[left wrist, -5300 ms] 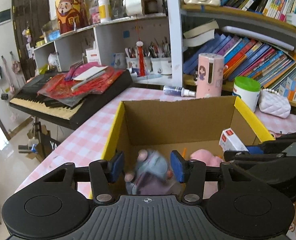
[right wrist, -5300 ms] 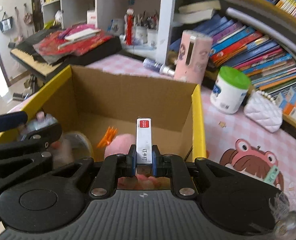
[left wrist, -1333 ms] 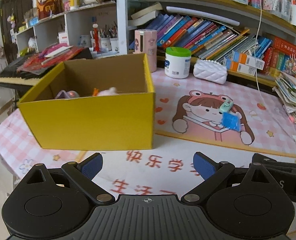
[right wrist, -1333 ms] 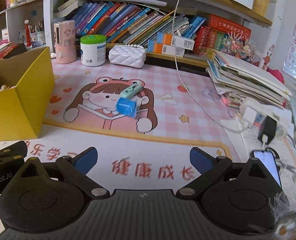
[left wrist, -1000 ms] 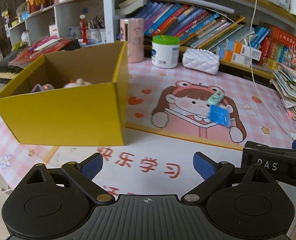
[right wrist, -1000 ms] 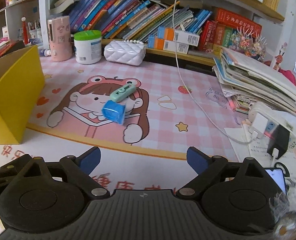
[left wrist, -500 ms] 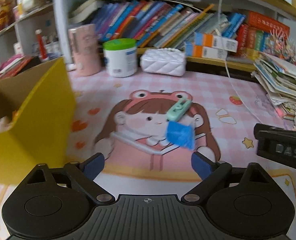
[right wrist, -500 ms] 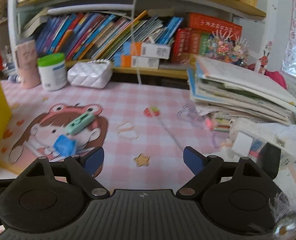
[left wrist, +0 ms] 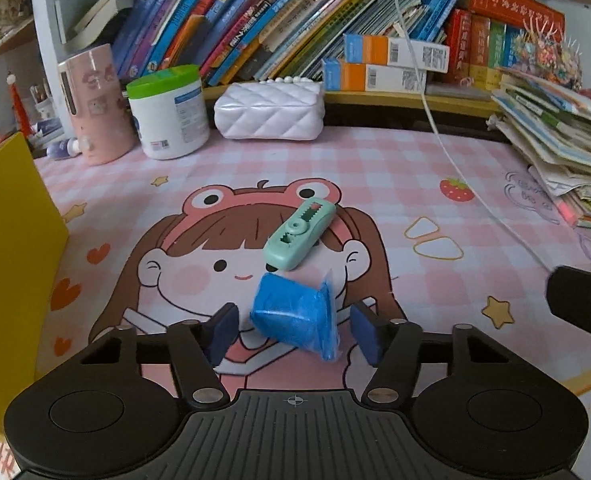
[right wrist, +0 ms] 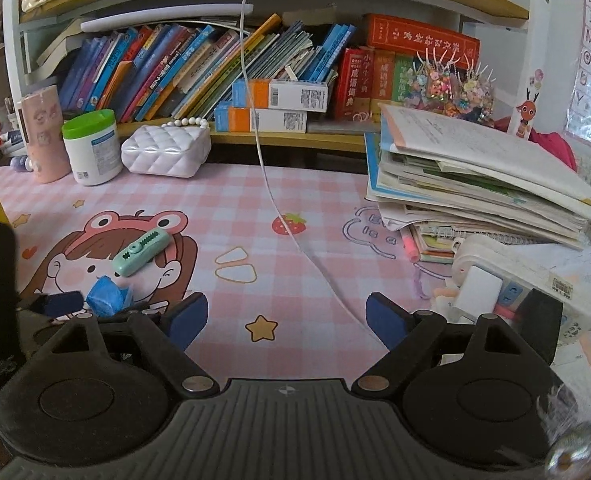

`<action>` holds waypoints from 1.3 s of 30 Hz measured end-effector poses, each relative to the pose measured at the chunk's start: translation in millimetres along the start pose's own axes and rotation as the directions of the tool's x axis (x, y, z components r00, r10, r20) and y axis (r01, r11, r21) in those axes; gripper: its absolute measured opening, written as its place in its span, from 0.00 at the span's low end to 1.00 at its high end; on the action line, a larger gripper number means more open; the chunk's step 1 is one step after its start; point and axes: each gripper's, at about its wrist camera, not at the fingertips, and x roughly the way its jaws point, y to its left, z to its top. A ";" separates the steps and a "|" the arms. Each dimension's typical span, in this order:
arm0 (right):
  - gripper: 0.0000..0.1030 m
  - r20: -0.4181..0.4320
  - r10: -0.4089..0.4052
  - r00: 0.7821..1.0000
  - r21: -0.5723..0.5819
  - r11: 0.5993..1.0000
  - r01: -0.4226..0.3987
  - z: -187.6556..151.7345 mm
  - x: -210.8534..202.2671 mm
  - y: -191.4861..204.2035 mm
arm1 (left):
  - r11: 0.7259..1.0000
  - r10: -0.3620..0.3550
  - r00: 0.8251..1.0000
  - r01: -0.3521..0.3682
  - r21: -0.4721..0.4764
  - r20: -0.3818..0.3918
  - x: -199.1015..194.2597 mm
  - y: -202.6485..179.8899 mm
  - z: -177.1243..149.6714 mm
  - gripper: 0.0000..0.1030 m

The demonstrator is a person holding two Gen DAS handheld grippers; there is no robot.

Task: Organize objects
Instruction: 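Grasp the blue plastic bag with the left gripper while the right gripper grasps the mint-green dispenser, then lift and carry the blue bag and green dispenser over the yellow box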

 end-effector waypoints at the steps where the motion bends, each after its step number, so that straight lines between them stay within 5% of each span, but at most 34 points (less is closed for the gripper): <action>1: 0.84 -0.002 0.004 1.000 0.000 1.000 -0.004 -0.2 1.0 0.0 | 1.000 -0.006 1.000 0.006 -0.004 0.003 1.6 0.6 0.4 0.48; 3: 0.84 -0.004 0.013 1.000 -0.004 1.000 -0.013 0.0 3.5 1.2 | 1.000 -0.015 1.000 0.015 -0.004 0.004 2.3 2.0 2.0 0.39; 13: 0.84 -0.006 0.156 0.988 -0.050 0.986 -0.156 14.0 35.1 25.8 | 0.994 0.025 1.000 -0.025 -0.104 -0.005 -43.7 46.5 -14.7 0.38; 16: 0.84 -0.031 0.276 0.961 -0.133 0.951 -0.278 21.7 59.0 43.6 | 0.994 0.040 0.999 -0.042 -0.105 -0.021 -57.3 56.7 -26.1 0.38; 19: 0.84 -0.078 0.403 0.912 -0.309 0.860 -0.406 29.8 85.3 65.8 | 0.991 0.059 0.997 -0.063 -0.121 -0.041 -69.2 67.8 -34.5 0.38; 23: 0.83 -0.133 0.448 0.884 -0.462 0.762 -0.455 34.4 118.0 87.3 | 0.988 0.061 0.997 -0.067 -0.140 -0.047 -85.8 76.6 -42.5 0.38; 27: 0.77 -0.164 0.453 0.876 -0.466 0.747 -0.474 39.2 141.9 92.1 | 0.988 0.052 0.998 -0.058 -0.144 -0.043 -98.4 80.1 -47.5 0.38; 31: 0.66 -0.197 0.522 0.830 -0.393 0.733 -0.554 44.3 152.2 85.1 | 0.986 0.049 0.998 -0.056 -0.158 -0.045 -105.5 85.6 -51.5 0.38; 36: 0.66 -0.186 0.502 0.844 -0.378 0.757 -0.533 40.9 147.7 85.7 | 0.983 0.048 0.998 -0.055 -0.176 -0.040 -109.4 89.3 -54.0 0.38; 39: 0.66 -0.169 0.454 0.875 -0.351 0.802 -0.484 37.2 136.2 84.3 | 0.983 0.042 0.999 -0.046 -0.178 -0.027 -112.0 89.9 -53.6 0.38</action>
